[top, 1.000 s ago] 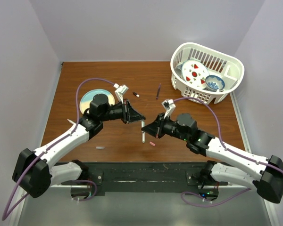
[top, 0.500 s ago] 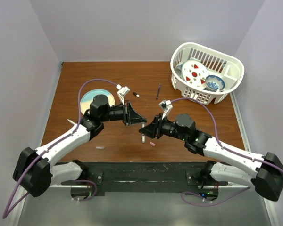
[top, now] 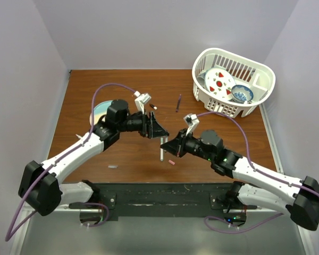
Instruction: Insert the pens into the pen caps
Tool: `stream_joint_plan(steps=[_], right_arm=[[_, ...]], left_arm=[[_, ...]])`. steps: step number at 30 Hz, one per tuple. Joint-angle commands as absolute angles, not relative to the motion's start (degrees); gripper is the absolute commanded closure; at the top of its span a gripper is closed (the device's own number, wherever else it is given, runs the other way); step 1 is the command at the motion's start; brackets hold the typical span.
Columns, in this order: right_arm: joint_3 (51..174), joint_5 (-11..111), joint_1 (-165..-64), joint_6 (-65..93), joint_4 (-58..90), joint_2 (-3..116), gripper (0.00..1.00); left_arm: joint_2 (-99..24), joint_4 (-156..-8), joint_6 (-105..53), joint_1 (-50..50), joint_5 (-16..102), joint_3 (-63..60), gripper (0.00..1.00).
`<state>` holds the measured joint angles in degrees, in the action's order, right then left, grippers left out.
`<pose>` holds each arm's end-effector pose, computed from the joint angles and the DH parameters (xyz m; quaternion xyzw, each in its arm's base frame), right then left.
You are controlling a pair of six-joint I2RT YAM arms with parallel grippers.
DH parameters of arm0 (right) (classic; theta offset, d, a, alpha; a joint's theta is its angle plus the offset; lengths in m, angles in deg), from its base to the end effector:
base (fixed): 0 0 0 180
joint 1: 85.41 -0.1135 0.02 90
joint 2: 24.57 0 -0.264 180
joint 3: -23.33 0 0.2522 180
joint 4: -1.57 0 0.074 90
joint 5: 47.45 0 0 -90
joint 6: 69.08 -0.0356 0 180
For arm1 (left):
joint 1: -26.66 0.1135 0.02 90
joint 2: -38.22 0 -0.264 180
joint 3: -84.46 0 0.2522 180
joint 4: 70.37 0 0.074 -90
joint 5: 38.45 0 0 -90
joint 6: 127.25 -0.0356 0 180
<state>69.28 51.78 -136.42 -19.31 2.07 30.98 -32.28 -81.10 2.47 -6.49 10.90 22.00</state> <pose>0.1382 0.1799 0.2700 -0.1232 0.7559 0.5006 0.4036 0.2194 -0.1710 0.2946 0.1583 0.7727 -0.5515 0.2716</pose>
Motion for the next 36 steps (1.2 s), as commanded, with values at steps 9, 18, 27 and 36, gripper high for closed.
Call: stream_joint_plan(steps=[9,18,27,36], right_arm=[[64.9,33.5,-136.5,-14.2,17.4,11.4,1.00],[65.7,32.3,-136.3,-11.1,23.4,1.9,1.00],[66.9,31.8,-136.4,-9.3,25.7,0.0,1.00],[67.1,27.3,-136.4,-6.5,25.8,1.7,1.00]], left_arm=[[-41.1,-105.1,-14.2,-4.0,37.4,2.1,0.00],[-52.7,-111.6,-40.9,-3.7,52.8,-10.8,0.09],[-76.6,-113.7,-53.0,-1.7,45.1,-30.5,0.16],[-91.1,-115.3,-55.0,0.6,39.3,-40.2,0.20]])
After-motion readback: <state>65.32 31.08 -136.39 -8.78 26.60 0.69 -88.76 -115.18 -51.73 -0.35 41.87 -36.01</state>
